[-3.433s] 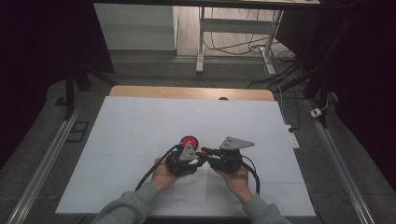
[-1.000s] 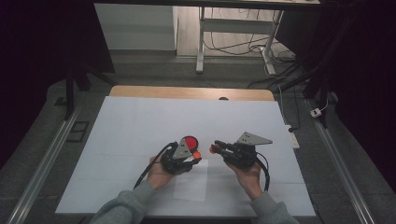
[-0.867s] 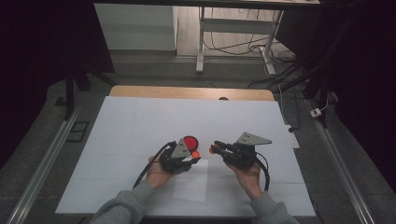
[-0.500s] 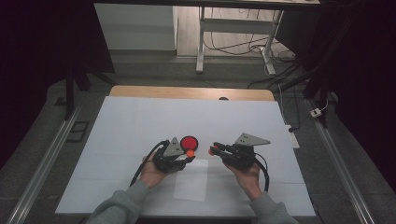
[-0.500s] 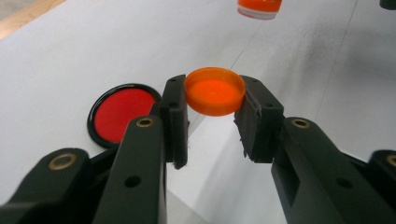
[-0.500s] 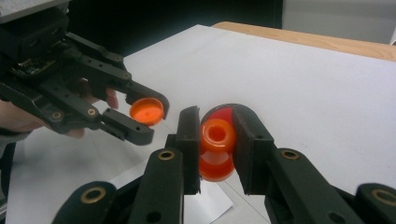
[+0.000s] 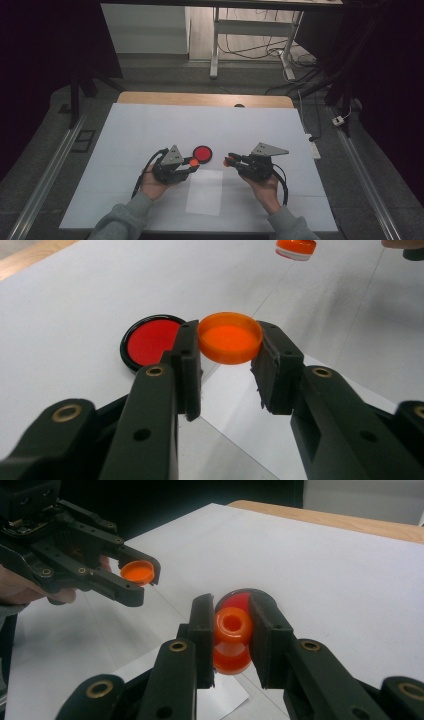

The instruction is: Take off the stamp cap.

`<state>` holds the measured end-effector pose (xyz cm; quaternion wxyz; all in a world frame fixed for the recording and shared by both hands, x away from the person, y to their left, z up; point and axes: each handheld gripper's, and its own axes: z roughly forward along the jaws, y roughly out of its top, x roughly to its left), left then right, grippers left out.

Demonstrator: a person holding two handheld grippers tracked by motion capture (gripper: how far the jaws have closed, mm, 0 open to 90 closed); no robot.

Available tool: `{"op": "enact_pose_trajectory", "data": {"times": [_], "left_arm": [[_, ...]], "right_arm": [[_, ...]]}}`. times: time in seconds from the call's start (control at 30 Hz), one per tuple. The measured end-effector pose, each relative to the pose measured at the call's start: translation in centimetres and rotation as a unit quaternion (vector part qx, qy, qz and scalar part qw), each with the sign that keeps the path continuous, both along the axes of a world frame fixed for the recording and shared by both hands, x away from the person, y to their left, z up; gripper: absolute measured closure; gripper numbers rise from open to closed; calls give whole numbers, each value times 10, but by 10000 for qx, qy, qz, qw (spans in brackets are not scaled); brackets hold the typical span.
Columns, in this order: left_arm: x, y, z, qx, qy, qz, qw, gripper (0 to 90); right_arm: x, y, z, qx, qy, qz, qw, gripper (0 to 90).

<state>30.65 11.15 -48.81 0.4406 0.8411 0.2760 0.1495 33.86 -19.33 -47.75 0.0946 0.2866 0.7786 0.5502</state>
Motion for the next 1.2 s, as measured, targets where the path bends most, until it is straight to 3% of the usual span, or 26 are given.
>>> {"op": "enact_pose_trajectory", "data": {"times": [0.53, 1.2], "left_arm": [[-12, 41, 0, -78, 96, 324, 9994, 648], [-35, 102, -12, -339, 252, 913, 9949, 647]], "right_arm": [[1, 0, -1, -38, -14, -27, 10000, 725], [2, 0, 1, 24, -52, -5, 10000, 725]]}}
